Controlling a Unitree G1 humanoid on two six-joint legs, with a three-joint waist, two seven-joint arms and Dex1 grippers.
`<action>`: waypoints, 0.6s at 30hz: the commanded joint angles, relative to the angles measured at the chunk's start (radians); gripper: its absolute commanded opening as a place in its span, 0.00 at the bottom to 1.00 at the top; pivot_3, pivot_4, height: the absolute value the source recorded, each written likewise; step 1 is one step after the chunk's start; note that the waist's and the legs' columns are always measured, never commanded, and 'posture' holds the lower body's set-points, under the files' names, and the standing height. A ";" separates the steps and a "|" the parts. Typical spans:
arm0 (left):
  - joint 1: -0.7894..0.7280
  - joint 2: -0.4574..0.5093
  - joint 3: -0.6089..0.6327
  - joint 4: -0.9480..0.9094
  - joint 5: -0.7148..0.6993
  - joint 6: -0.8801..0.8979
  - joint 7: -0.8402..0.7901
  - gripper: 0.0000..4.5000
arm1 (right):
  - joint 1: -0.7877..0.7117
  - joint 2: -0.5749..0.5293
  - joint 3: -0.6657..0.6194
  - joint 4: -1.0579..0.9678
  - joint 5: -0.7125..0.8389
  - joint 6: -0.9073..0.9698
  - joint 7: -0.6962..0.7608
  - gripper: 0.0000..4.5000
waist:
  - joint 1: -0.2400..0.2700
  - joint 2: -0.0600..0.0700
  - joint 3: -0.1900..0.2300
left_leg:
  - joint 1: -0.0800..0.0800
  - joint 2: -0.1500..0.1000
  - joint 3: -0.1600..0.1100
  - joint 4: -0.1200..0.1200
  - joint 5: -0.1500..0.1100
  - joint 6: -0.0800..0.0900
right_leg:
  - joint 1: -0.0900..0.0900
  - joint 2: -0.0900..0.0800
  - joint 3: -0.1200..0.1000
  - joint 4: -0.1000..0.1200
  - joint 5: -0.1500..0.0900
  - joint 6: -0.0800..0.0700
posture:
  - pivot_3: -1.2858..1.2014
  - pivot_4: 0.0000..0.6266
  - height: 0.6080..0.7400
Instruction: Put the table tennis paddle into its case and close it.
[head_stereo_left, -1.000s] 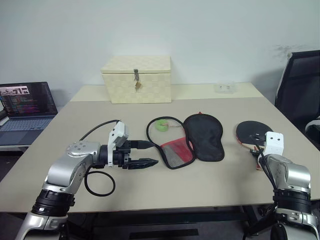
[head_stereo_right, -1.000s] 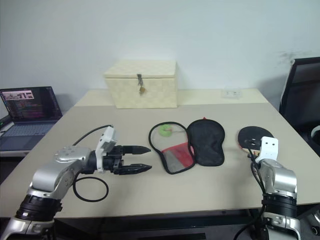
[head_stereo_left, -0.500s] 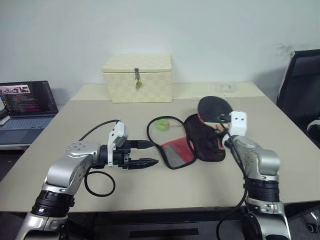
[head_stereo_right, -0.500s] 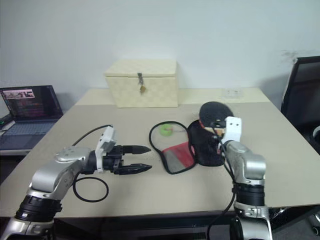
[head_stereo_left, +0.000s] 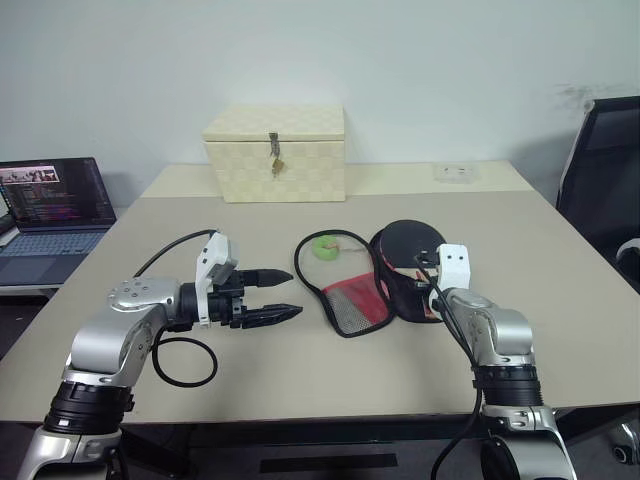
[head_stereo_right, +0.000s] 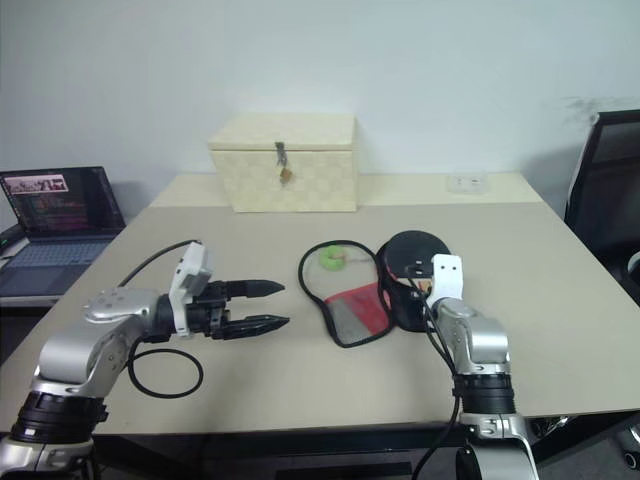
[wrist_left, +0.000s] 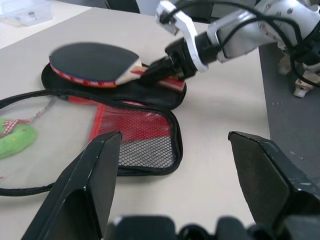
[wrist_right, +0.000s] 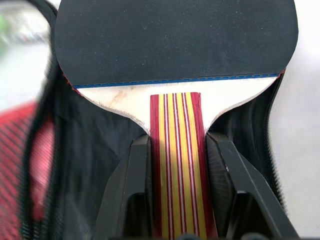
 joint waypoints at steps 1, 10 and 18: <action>-0.001 0.019 0.031 -0.026 -0.009 -0.015 0.006 0.82 | -0.027 -0.001 0.011 -0.004 -0.009 -0.057 0.002 0.24 | 0.000 0.000 0.000 | 0.000 0.000 0.000 0.000 0.000 0.000 | 0.000 0.000 0.000 0.000 0.000 0.000 | 0.52 0.24 1.00; 0.001 0.016 0.026 -0.023 -0.007 -0.017 0.011 0.82 | -0.014 0.009 0.025 -0.013 -0.009 -0.065 0.008 0.42 | 0.000 0.000 0.000 | 0.000 0.000 0.000 0.000 0.000 0.000 | 0.000 0.000 0.000 0.000 0.000 0.000 | 0.52 0.24 1.00; 0.003 0.011 0.024 -0.021 -0.006 -0.018 0.017 0.82 | 0.008 -0.017 0.079 -0.017 -0.035 -0.101 0.041 0.99 | 0.000 0.000 0.000 | 0.000 0.000 0.000 0.000 0.000 0.000 | 0.000 0.000 0.000 0.000 0.000 0.000 | 0.52 0.24 1.00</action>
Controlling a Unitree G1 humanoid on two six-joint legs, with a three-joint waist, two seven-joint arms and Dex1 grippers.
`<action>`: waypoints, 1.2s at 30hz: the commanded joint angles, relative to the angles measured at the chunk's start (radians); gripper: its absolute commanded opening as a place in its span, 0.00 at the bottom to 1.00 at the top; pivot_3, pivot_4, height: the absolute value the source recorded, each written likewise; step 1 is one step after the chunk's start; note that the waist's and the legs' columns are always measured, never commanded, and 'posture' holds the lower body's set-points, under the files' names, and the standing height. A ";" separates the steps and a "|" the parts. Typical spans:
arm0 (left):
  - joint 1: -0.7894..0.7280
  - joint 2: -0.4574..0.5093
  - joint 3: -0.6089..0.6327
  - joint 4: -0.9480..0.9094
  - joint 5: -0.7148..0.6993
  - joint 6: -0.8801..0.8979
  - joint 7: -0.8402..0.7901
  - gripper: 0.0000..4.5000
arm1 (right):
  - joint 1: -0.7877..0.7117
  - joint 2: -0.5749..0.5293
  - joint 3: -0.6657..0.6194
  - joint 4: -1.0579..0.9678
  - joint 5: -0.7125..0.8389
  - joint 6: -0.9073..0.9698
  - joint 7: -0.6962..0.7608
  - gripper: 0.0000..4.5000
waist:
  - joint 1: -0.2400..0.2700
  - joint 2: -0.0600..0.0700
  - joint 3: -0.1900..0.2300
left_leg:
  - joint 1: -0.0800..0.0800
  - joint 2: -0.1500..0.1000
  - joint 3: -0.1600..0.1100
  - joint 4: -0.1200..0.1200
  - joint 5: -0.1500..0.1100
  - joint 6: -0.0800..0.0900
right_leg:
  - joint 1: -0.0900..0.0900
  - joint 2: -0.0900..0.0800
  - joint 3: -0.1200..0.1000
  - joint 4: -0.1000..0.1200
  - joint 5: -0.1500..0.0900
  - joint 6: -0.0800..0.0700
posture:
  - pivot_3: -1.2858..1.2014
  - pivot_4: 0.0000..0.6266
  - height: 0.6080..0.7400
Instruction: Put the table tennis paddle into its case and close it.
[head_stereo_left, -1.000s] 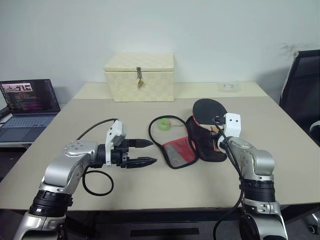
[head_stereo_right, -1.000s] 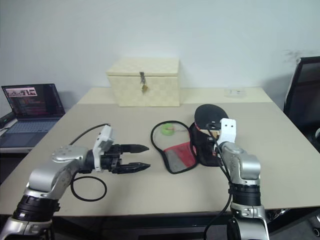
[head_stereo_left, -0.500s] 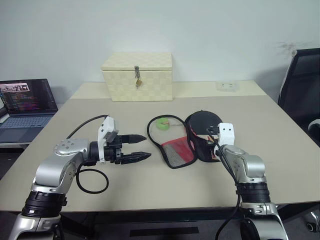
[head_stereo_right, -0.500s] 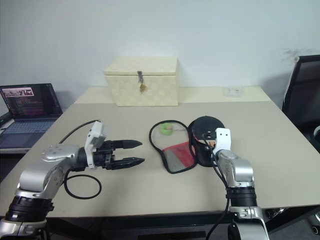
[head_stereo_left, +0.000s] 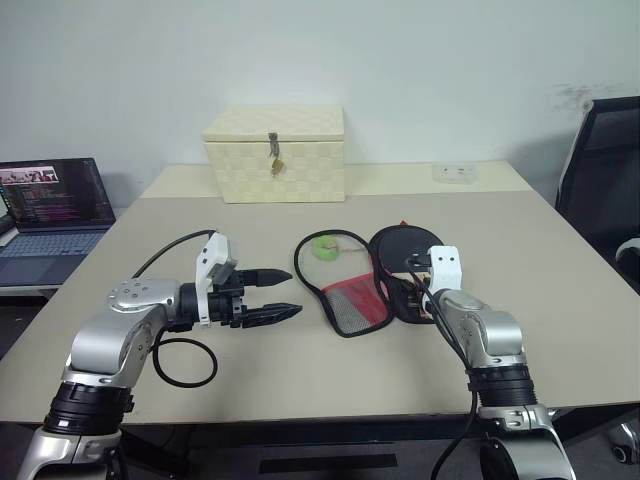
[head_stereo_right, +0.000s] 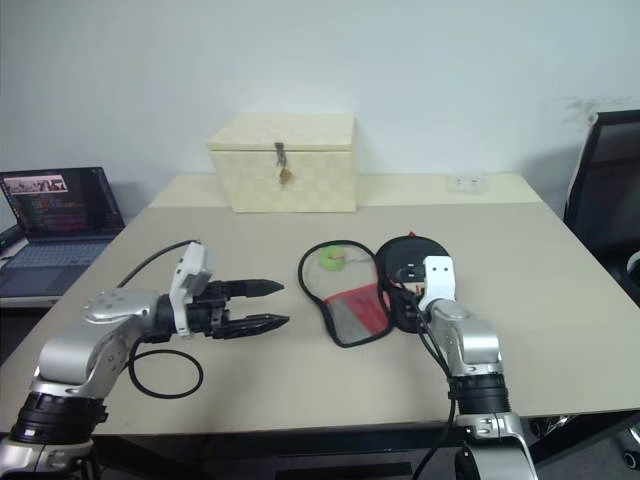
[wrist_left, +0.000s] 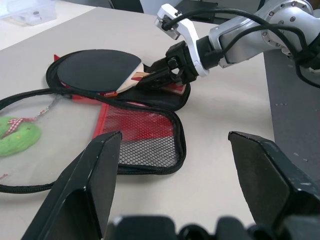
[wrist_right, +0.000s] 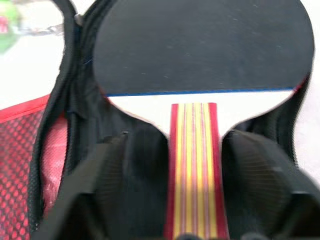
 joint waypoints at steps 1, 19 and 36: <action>0.000 0.011 0.024 -0.021 -0.006 -0.018 0.005 0.82 | 0.002 -0.011 0.014 -0.039 -0.009 -0.031 0.013 0.99 | 0.000 0.000 0.000 | 0.000 0.000 0.000 0.000 0.000 0.000 | 0.000 0.000 0.000 0.000 0.000 0.000 | 0.52 0.24 1.00; -0.041 0.003 -0.031 0.161 0.158 -0.116 0.088 0.79 | 0.130 -0.292 -0.016 -0.482 0.305 0.167 0.468 1.00 | 0.006 0.000 0.000 | 0.000 0.000 -0.001 0.001 0.000 0.000 | 0.001 0.000 -0.002 0.000 0.000 0.000 | 0.52 0.24 1.00; -0.446 -0.255 -0.176 0.973 0.490 -0.478 0.307 0.01 | 0.145 -0.468 -0.130 -0.564 0.522 0.288 0.537 1.00 | 0.020 -0.002 -0.001 | 0.000 -0.003 -0.001 0.002 0.000 0.000 | 0.002 0.000 -0.004 0.000 0.001 0.001 | 0.52 0.24 1.00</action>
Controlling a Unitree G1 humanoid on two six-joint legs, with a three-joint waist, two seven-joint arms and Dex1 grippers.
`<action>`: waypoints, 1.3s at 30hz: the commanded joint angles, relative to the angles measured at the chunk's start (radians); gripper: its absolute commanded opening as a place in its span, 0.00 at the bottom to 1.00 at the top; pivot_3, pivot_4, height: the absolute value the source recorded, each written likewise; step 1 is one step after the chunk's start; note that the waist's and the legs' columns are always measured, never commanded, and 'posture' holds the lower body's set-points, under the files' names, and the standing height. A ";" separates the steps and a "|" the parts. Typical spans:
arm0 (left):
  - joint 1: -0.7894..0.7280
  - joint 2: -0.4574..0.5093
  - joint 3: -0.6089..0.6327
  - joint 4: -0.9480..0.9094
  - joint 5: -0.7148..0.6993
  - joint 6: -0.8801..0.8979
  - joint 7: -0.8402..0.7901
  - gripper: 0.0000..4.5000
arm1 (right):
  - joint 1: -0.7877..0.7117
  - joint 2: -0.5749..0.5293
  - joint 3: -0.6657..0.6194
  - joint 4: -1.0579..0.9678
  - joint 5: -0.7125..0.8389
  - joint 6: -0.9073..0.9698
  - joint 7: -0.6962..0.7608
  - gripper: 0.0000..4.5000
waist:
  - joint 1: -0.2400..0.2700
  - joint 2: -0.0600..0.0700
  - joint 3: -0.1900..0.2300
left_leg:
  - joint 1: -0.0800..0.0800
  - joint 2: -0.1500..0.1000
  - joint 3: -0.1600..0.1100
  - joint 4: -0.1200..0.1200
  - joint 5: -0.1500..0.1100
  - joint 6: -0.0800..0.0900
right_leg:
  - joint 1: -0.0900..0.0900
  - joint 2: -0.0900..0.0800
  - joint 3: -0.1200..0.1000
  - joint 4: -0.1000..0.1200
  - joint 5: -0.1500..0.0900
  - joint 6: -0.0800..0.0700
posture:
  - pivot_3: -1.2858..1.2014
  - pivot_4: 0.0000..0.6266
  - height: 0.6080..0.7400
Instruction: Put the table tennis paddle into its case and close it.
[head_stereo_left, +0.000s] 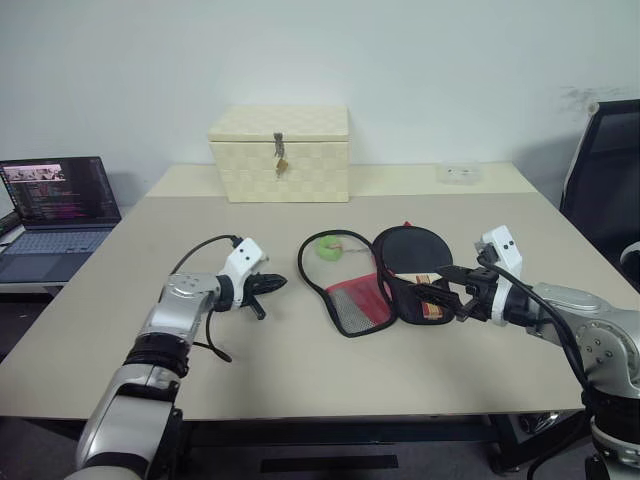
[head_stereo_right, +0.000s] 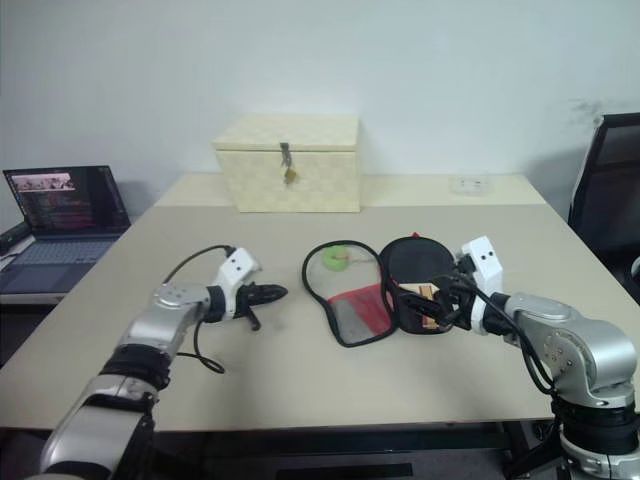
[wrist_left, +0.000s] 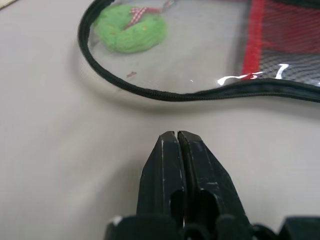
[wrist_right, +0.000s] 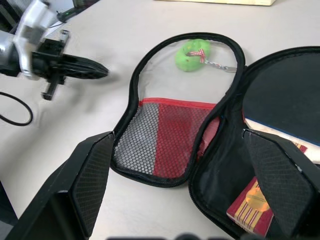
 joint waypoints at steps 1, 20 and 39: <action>-0.082 -0.046 0.006 0.111 0.027 -0.065 0.033 0.01 | -0.002 -0.004 -0.021 -0.039 0.020 -0.013 -0.024 1.00 | 0.001 0.000 0.000 | 0.000 0.000 0.000 0.000 0.000 0.000 | 0.000 0.000 0.000 0.000 0.000 0.000 | 0.52 0.24 1.00; -0.370 -0.249 0.049 0.306 0.044 -0.147 -0.045 0.01 | 0.039 -0.079 -0.099 -0.043 0.036 -0.024 -0.056 1.00 | -0.002 -0.002 0.001 | 0.000 -0.004 0.001 0.001 0.000 0.000 | 0.000 0.001 0.000 0.000 0.001 0.001 | 0.52 0.24 1.00; -0.129 -0.057 0.017 0.152 0.104 -0.058 -0.032 0.01 | 0.078 -0.105 -0.086 -0.110 0.215 -0.007 0.007 1.00 | -0.002 -0.002 0.001 | -0.001 0.001 0.000 0.005 0.000 0.000 | 0.001 0.001 0.000 0.002 0.001 0.002 | 0.52 0.24 1.00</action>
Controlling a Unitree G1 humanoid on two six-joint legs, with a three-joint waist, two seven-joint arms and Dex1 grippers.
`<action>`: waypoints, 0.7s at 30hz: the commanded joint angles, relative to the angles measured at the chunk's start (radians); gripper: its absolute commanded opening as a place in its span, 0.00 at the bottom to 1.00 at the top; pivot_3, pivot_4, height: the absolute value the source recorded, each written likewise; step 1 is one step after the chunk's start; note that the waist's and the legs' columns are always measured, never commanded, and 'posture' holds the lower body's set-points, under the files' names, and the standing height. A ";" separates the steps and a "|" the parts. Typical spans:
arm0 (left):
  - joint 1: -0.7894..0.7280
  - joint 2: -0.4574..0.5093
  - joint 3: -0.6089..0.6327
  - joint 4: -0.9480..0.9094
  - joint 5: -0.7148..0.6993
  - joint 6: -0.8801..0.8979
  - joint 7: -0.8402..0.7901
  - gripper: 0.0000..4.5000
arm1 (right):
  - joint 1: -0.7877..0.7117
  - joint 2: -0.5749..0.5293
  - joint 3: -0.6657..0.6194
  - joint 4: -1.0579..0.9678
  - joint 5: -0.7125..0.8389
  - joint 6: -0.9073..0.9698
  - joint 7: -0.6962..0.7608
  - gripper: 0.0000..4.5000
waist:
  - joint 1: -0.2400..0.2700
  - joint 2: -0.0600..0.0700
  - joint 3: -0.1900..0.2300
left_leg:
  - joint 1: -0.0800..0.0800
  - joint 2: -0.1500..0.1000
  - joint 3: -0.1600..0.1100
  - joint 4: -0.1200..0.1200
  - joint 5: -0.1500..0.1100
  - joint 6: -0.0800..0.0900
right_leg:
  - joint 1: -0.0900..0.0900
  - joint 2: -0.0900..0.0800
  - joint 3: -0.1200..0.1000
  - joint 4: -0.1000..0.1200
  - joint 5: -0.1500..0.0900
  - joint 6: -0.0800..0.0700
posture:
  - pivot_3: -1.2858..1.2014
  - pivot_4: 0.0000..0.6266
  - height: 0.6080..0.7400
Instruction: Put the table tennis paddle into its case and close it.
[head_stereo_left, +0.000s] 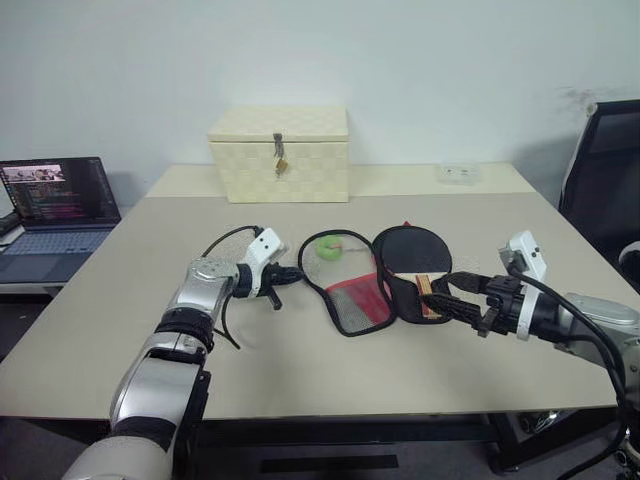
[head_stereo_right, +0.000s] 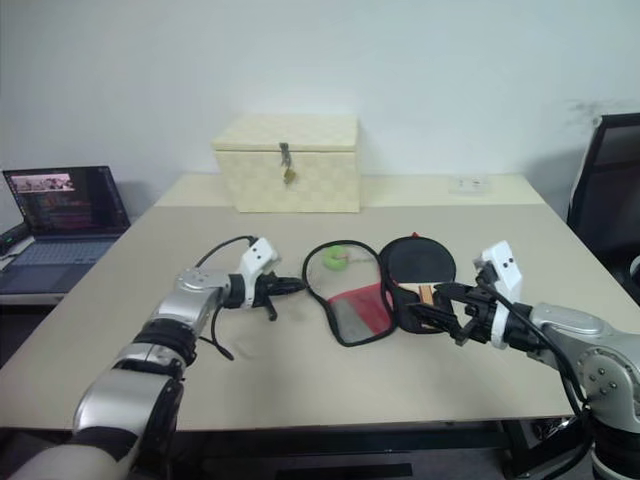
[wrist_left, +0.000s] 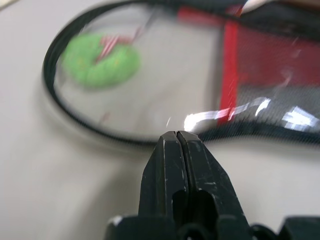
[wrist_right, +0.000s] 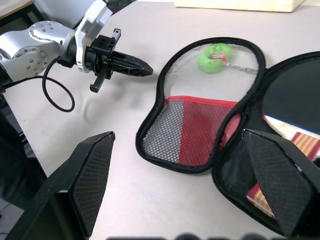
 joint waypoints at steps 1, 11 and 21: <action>-0.007 -0.021 -0.013 -0.008 0.031 0.000 0.079 0.01 | -0.021 -0.016 0.013 -0.002 0.005 -0.032 -0.002 1.00 | 0.006 0.000 0.000 | 0.000 0.000 0.000 0.001 0.000 0.000 | 0.000 0.000 0.000 0.000 0.000 0.000 | 0.52 0.24 1.00; -0.059 -0.131 -0.029 0.130 0.077 -0.015 0.193 0.01 | -0.028 -0.020 0.038 0.008 0.001 -0.051 -0.009 1.00 | 0.012 0.000 0.000 | -0.001 -0.001 -0.001 0.006 0.000 0.001 | 0.001 0.000 -0.001 0.001 0.001 0.001 | 0.52 0.24 1.00; -0.172 -0.226 -0.010 0.194 0.074 -0.056 0.233 0.01 | -0.005 -0.030 0.021 -0.009 0.008 -0.055 -0.031 1.00 | 0.015 -0.001 0.000 | -0.003 -0.002 -0.001 0.008 0.000 0.001 | 0.002 -0.001 0.000 0.000 0.003 0.005 | 0.52 0.24 1.00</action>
